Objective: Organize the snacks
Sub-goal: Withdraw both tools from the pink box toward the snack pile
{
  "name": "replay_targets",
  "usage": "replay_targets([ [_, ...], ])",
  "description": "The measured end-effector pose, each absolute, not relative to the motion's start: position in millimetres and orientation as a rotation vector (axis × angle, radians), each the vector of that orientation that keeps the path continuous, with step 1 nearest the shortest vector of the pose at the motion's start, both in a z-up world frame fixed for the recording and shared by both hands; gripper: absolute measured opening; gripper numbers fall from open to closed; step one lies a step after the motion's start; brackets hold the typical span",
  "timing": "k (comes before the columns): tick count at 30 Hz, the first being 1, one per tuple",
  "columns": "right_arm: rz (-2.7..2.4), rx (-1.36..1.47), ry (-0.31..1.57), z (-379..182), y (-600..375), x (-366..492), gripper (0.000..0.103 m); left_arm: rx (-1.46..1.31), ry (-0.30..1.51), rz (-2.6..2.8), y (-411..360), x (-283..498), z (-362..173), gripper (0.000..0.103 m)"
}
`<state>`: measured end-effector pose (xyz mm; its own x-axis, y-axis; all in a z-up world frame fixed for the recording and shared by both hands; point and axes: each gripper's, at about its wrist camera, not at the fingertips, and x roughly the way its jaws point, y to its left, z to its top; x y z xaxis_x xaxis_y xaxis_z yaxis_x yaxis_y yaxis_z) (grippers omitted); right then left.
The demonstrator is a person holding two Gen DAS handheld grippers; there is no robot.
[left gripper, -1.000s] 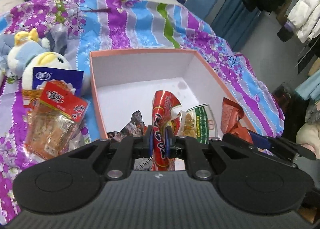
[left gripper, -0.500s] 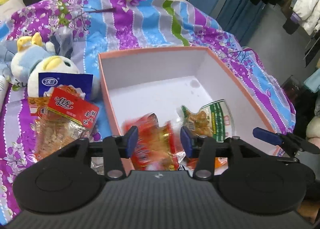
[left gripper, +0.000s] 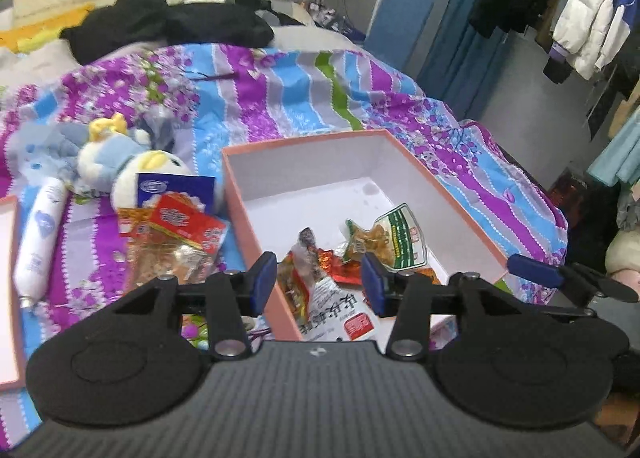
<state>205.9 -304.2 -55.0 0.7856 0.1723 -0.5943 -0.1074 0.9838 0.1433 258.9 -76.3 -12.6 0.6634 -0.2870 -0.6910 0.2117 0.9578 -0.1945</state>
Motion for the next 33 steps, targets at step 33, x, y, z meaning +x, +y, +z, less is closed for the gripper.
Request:
replay_targets([
  [33,0.332,0.047,0.553,-37,-247,55,0.082,-0.206,0.657,-0.097,-8,32,26,0.052],
])
